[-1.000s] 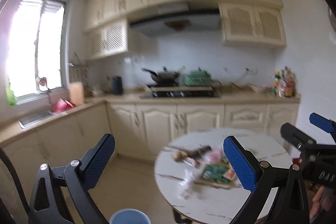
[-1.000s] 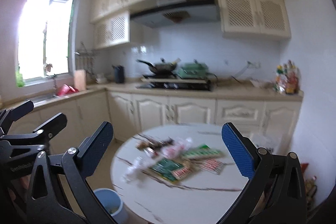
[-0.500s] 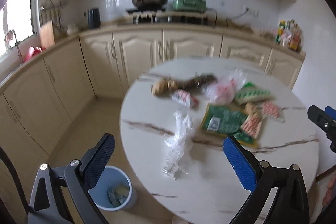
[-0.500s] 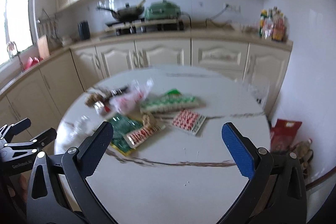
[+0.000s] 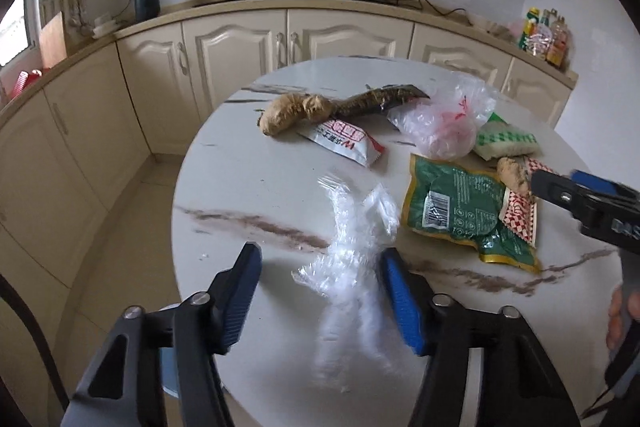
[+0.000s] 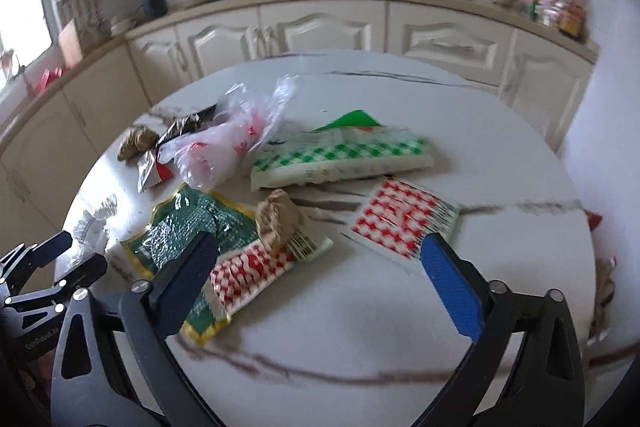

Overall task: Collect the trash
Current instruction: 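Grasp the brown lump with the right tool while the left tool grasps the clear plastic wrap, then carry the brown lump and plastic wrap with both tools over the bucket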

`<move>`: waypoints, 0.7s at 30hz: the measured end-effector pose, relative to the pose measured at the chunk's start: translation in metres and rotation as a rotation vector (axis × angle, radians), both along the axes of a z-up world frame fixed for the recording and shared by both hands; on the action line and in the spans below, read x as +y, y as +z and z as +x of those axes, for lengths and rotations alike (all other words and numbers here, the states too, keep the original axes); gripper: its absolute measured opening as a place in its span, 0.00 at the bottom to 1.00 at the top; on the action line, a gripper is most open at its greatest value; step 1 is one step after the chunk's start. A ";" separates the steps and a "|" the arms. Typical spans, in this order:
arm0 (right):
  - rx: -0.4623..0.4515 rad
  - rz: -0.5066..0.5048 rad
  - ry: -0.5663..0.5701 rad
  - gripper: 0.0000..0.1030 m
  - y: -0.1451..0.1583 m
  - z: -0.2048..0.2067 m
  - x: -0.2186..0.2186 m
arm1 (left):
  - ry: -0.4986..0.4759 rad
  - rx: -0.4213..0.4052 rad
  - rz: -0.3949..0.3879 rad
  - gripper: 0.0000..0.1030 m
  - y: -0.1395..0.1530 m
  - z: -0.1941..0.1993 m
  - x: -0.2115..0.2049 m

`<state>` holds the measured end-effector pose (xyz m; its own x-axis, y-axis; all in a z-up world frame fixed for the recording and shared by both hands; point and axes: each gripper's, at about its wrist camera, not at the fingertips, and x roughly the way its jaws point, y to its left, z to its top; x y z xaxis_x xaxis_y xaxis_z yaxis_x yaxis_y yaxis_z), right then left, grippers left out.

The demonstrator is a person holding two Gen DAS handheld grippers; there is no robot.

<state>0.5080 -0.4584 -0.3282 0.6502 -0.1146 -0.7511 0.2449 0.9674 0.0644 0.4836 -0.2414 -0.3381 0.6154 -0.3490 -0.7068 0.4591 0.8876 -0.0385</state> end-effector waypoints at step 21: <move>0.032 -0.073 0.066 0.24 0.006 0.013 0.010 | -0.076 -0.023 -0.153 0.24 0.034 -0.025 0.057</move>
<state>0.5207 -0.4483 -0.3220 0.6342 -0.1274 -0.7626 0.1813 0.9833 -0.0135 0.4586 -0.1840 -0.3040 0.5984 -0.4978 -0.6278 0.5269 0.8348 -0.1597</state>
